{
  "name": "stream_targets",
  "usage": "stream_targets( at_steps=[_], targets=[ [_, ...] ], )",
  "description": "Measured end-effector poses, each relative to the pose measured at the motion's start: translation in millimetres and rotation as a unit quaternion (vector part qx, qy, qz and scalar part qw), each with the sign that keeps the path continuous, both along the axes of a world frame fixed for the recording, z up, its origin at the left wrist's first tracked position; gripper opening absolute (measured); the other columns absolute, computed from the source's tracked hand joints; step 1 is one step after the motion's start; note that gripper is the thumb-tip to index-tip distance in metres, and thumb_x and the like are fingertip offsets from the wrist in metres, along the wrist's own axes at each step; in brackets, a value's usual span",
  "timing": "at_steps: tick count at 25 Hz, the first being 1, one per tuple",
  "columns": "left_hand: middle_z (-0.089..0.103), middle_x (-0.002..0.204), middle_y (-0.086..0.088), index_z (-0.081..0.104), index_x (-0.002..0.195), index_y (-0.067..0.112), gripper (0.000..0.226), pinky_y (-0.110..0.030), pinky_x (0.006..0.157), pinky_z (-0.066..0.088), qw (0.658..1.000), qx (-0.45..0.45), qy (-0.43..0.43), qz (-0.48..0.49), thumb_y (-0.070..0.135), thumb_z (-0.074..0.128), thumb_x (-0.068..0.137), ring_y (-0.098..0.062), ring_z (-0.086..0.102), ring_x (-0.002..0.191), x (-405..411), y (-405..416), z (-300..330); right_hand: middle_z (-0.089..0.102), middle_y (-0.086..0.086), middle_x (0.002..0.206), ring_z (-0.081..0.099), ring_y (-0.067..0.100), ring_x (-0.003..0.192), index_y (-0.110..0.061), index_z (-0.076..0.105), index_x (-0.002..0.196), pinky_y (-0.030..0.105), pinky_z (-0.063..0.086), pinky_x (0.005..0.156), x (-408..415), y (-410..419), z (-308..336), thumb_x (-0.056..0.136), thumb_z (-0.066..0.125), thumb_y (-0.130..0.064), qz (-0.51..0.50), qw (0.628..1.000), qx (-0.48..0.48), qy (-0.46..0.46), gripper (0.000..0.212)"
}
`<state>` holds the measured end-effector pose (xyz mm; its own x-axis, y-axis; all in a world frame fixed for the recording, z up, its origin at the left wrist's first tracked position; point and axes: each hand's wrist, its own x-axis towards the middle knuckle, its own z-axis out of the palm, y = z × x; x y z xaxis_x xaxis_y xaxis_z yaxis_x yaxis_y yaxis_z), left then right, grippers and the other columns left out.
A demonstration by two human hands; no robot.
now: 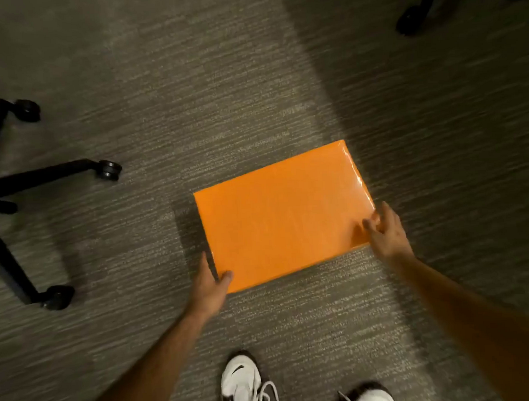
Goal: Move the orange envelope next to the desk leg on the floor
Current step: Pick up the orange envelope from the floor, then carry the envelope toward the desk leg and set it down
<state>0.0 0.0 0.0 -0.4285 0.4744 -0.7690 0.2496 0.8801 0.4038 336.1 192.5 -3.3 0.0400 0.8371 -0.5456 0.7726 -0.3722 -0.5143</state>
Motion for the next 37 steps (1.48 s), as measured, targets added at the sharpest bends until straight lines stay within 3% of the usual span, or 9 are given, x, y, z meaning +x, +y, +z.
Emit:
stream_targets(
  at_steps=[5,9,13,22,25,28,30,32,37],
  targets=[
    [0.045,0.153,-0.007,0.020,0.158,0.017,0.070,-0.048,0.111,0.042,0.996,0.006,-0.042,0.084,0.018,0.058,0.099,-0.035,0.050,0.133,14.4,19.4,-12.9,0.050,0.015,0.143,0.054,0.034,0.124,-0.023,0.036,0.149,0.057,0.047,0.104,-0.5,7.1,-17.2,0.096,0.053,-0.034,-0.047,0.998,-0.014,0.031,0.057],
    [0.053,0.145,-0.008,0.032,0.151,0.020,0.062,-0.050,0.111,0.041,0.997,-0.012,-0.061,0.045,0.007,0.058,0.097,-0.031,0.054,0.127,24.2,33.0,15.5,0.056,0.010,0.140,0.058,0.030,0.121,-0.025,0.041,0.149,0.051,0.051,0.101,36.6,13.7,6.9,0.096,0.058,-0.024,-0.085,0.994,-0.054,0.046,0.056],
    [0.059,0.134,-0.004,0.040,0.144,0.024,0.054,-0.049,0.110,0.042,0.997,0.010,-0.074,-0.032,0.006,0.058,0.097,-0.028,0.056,0.122,63.3,87.9,77.5,0.056,0.005,0.138,0.056,0.024,0.123,-0.025,0.042,0.149,0.036,0.047,0.096,102.7,20.8,76.0,0.095,0.060,-0.018,-0.145,0.984,-0.042,0.098,0.058],
    [0.049,0.144,0.003,0.031,0.153,0.024,0.071,-0.045,0.116,0.035,0.963,0.104,-0.106,-0.224,0.001,0.062,0.093,-0.021,0.049,0.133,218.5,278.3,254.0,0.063,0.005,0.129,0.059,0.021,0.116,-0.015,0.050,0.143,0.040,0.045,0.107,303.3,42.8,291.2,0.091,0.067,-0.018,-0.279,0.953,0.009,0.116,0.055],
    [0.048,0.148,-0.002,0.033,0.152,0.028,0.073,-0.048,0.116,0.036,0.949,0.130,-0.110,-0.264,0.004,0.064,0.091,-0.023,0.050,0.133,279.0,323.7,277.8,0.070,0.001,0.114,0.069,0.007,0.098,-0.014,0.058,0.125,0.023,0.056,0.086,358.6,43.9,320.2,0.067,0.085,-0.034,-0.345,0.920,0.032,0.185,0.067],
    [0.045,0.144,0.003,0.031,0.154,0.030,0.074,-0.050,0.116,0.035,0.932,0.138,-0.124,-0.311,0.008,0.061,0.091,-0.020,0.047,0.131,337.1,358.8,277.2,0.064,0.015,0.120,0.065,0.034,0.106,-0.014,0.051,0.132,0.034,0.052,0.080,400.1,49.4,318.5,0.076,0.069,0.000,-0.410,0.889,0.077,0.191,0.061],
    [0.043,0.140,0.004,0.031,0.154,0.029,0.073,-0.048,0.116,0.035,0.925,0.133,-0.123,-0.333,0.010,0.060,0.089,-0.019,0.046,0.129,374.2,390.6,255.3,0.075,-0.005,0.098,0.068,0.020,0.098,-0.020,0.049,0.128,0.034,0.050,0.081,431.5,50.0,302.6,0.086,0.061,0.011,-0.433,0.882,0.058,0.178,0.053],
    [0.052,0.141,0.000,0.037,0.149,0.034,0.074,-0.049,0.114,0.039,0.914,0.146,-0.132,-0.354,0.022,0.060,0.079,-0.022,0.053,0.128,412.3,420.3,225.2,0.072,-0.025,0.070,0.067,-0.003,0.065,-0.023,0.052,0.120,0.019,0.052,0.059,463.1,49.7,274.7,0.089,0.055,0.015,-0.469,0.863,0.057,0.179,0.049],
    [0.049,0.130,0.003,0.035,0.153,0.022,0.064,-0.034,0.107,0.041,0.901,0.176,-0.139,-0.371,0.004,0.050,0.094,-0.016,0.049,0.119,508.6,476.2,157.3,0.064,-0.023,0.051,0.054,-0.002,0.040,-0.015,0.047,0.135,0.015,0.041,0.038,502.1,48.3,166.7,0.090,0.050,0.018,-0.536,0.829,0.058,0.149,0.056]
  ],
)
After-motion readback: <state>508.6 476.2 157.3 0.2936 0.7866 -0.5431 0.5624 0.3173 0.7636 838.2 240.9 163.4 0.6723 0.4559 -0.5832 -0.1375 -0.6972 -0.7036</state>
